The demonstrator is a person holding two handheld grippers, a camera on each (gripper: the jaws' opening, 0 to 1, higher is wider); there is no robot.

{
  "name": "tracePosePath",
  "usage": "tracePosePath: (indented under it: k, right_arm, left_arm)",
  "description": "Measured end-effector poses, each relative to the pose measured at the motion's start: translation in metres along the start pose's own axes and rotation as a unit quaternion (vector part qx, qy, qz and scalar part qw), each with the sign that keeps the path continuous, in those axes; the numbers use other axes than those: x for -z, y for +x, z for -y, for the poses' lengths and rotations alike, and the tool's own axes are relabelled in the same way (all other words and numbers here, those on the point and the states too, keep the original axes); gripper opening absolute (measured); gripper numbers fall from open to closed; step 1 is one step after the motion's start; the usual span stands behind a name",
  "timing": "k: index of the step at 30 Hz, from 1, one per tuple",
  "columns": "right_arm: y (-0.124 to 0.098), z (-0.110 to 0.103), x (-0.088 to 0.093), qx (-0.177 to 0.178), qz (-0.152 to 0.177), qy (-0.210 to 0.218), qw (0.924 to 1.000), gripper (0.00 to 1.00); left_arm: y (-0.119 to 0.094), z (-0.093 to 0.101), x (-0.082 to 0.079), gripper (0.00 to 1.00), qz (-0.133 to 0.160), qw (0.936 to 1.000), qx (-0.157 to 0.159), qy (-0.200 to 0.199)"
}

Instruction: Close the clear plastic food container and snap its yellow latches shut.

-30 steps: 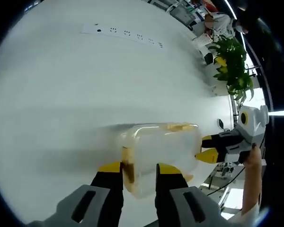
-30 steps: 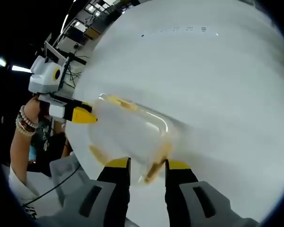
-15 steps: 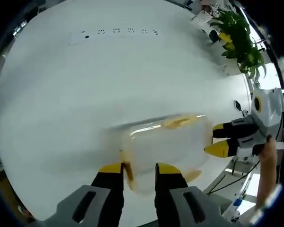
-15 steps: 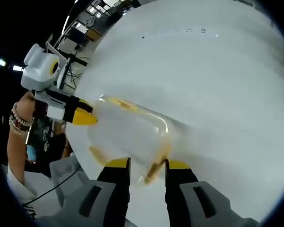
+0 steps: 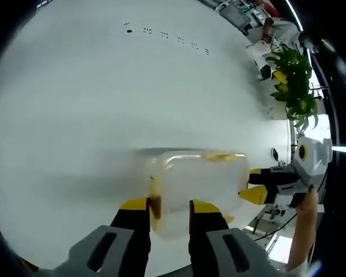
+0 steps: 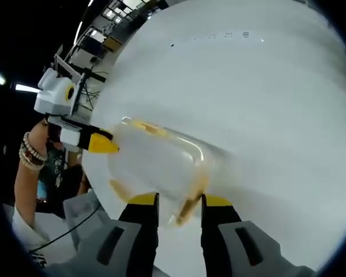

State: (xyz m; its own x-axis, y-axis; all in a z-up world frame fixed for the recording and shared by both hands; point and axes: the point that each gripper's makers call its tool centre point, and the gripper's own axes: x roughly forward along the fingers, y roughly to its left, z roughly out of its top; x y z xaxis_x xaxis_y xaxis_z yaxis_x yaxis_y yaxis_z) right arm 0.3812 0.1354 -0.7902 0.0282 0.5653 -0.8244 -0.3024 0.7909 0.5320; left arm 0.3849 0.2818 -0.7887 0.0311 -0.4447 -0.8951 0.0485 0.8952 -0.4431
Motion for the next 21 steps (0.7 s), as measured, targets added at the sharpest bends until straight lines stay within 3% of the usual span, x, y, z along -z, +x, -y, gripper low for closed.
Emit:
tracePosePath:
  k: [3,10,21]
  right_arm:
    - [-0.0001,-0.0013,0.0015,0.002,0.001,0.0,1.0,0.24]
    - [0.0003,-0.0023,0.0003,0.0,0.0,-0.002,1.0,0.24]
    - [-0.0006,-0.0016,0.002,-0.001,0.008,-0.008,0.9999,0.26]
  left_arm:
    - [0.0034,-0.0008,0.0004,0.15,0.003,0.9998,0.015,-0.009]
    - [0.0056,-0.0035,0.0001,0.16,-0.002,0.9999,0.015,0.003]
    - [0.0022,-0.0029,0.0,0.18,0.009,0.9987,0.022,0.044]
